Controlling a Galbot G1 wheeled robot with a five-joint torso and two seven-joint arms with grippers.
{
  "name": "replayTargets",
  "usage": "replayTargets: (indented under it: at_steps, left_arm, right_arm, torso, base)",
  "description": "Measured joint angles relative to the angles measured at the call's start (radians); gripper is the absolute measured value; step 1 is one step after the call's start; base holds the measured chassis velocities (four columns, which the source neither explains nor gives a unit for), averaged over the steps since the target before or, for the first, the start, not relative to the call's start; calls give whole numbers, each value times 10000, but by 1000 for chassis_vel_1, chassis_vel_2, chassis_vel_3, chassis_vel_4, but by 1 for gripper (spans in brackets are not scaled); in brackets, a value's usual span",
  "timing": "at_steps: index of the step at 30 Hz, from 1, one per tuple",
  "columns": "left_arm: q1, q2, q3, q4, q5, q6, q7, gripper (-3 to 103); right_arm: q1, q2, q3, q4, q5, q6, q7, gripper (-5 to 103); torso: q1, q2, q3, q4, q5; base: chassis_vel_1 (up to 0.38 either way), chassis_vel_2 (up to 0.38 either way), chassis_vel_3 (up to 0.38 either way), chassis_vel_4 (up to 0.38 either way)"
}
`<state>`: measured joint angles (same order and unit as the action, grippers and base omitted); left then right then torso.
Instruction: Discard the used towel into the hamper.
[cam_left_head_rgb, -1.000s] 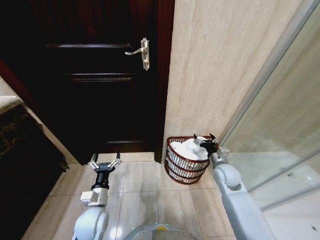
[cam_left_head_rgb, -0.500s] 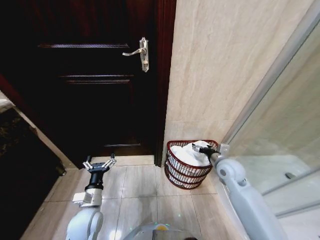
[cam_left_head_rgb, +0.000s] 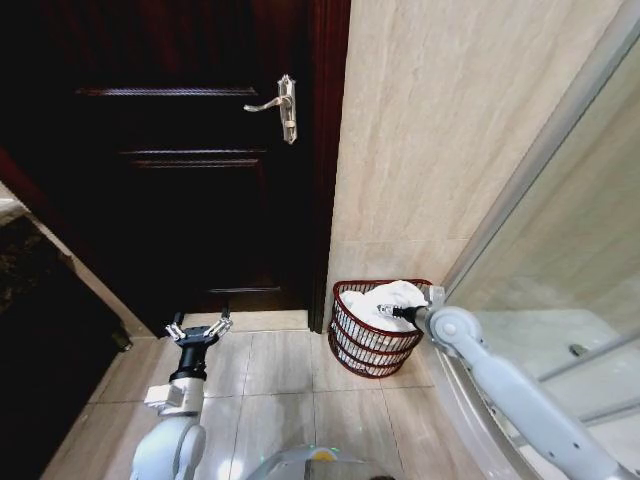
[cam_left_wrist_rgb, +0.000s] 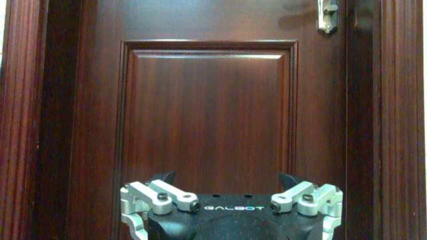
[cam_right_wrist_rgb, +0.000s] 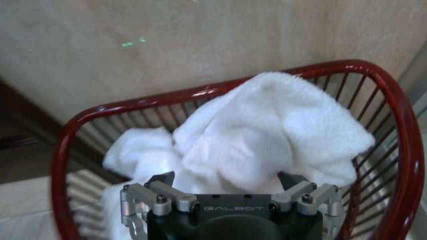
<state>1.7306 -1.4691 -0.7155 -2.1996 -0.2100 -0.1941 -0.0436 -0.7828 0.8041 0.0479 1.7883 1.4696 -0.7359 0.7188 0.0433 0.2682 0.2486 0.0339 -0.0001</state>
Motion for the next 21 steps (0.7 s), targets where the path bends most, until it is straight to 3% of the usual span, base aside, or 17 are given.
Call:
replayTargets:
  at_steps: [7,11,21]
  left_arm:
    - [-52,52,-97,50,-67,-14,-2,100]
    - [-96,176,-250,61,-180,-31,1,100]
    - [-25,192,-437,-13,-293,-30,23,100]
  right_arm:
    - [1110,51,-1215,-985,150,12,-50,100]
    - [1838,412,-2172,-1928,145,20,-263,100]
    - [2424,1153,-2620,-3487,-436,27,-1110,100]
  torso:
    - [0,0,0,-1,0]
    - [0,0,0,-4,-1]
    - [0,0,-1,-2,-1]
  base:
    - [0,0,0,0]
    - [0,0,0,0]
    - [0,0,0,0]
